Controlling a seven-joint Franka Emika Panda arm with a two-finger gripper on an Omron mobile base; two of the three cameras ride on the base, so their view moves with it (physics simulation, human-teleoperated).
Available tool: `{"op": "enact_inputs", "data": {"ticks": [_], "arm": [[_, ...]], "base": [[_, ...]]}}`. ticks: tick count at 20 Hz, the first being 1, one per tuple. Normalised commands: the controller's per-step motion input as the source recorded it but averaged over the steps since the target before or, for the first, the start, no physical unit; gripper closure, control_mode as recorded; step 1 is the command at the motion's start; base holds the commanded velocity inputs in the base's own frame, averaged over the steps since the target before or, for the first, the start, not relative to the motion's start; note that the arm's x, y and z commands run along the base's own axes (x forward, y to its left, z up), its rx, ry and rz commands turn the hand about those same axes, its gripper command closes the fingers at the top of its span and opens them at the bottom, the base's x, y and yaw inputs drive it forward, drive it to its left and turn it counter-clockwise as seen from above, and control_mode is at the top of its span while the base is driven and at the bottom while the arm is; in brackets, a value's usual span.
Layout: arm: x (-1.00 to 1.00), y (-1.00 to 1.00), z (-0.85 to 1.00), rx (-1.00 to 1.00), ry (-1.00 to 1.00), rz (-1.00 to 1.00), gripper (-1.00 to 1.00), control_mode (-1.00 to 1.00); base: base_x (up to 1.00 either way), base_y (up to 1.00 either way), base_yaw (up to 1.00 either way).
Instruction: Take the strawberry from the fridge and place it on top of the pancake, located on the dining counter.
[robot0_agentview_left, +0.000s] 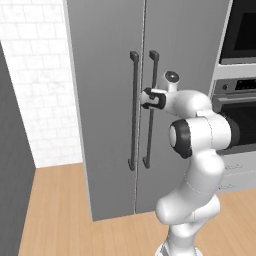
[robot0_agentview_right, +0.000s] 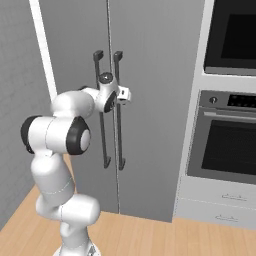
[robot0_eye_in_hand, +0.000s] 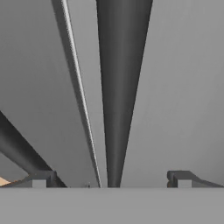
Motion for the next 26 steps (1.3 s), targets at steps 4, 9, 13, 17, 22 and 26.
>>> {"op": "enact_inputs", "data": {"ticks": [4, 9, 13, 17, 22, 26], "arm": [[0.45, -0.19, -0.06, 0.0, 0.0, 0.0, -1.0, -1.0], [0.55, -0.04, -0.3, 0.0, 0.0, 0.02, -1.0, -1.0], [0.62, 0.05, -0.43, 0.0, 0.0, 0.02, -1.0, -1.0], [0.34, 0.09, -0.41, -0.01, 0.0, 0.02, -1.0, -1.0], [0.32, 0.14, -0.45, -0.03, -0.01, 0.02, 1.0, -1.0], [0.56, 0.22, -0.3, -0.02, 0.0, 0.02, 1.0, -1.0]], "base": [[0.0, 0.0, 0.0], [0.0, 0.0, 0.0], [0.0, 0.0, 0.0], [0.0, 0.0, 0.0], [0.0, 0.0, 0.0], [0.0, 0.0, 0.0]]}}
